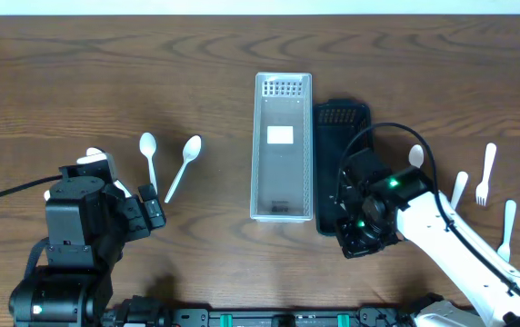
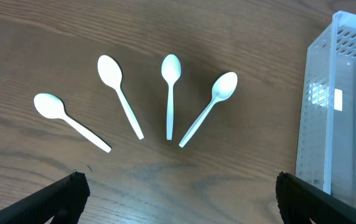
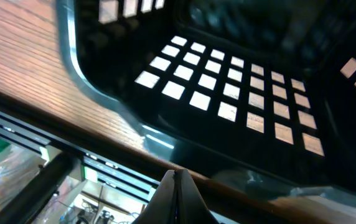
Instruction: Pack container
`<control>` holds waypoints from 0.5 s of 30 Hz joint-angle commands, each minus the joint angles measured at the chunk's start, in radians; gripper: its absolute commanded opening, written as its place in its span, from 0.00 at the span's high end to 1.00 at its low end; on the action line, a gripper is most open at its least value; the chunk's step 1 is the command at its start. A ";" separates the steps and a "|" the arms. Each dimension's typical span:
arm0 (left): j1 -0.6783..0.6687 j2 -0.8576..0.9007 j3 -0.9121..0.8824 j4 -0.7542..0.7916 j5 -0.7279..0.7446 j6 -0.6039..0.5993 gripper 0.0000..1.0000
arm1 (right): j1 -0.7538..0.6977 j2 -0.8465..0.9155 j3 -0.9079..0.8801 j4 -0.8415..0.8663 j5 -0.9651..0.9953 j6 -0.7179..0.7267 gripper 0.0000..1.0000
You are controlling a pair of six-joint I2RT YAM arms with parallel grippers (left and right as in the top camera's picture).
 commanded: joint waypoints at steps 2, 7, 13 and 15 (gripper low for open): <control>0.002 0.003 0.016 -0.003 -0.005 -0.010 0.02 | 0.010 -0.009 -0.015 0.040 0.011 0.019 0.99; 0.002 0.003 0.016 -0.003 -0.005 -0.010 0.02 | 0.010 -0.009 -0.015 0.124 0.031 0.018 0.99; 0.002 0.003 0.016 -0.003 -0.005 -0.010 0.02 | 0.010 -0.009 -0.015 0.176 0.048 0.018 0.99; 0.002 0.003 0.016 -0.003 -0.005 -0.010 0.02 | 0.010 -0.009 -0.015 0.171 0.048 0.018 0.99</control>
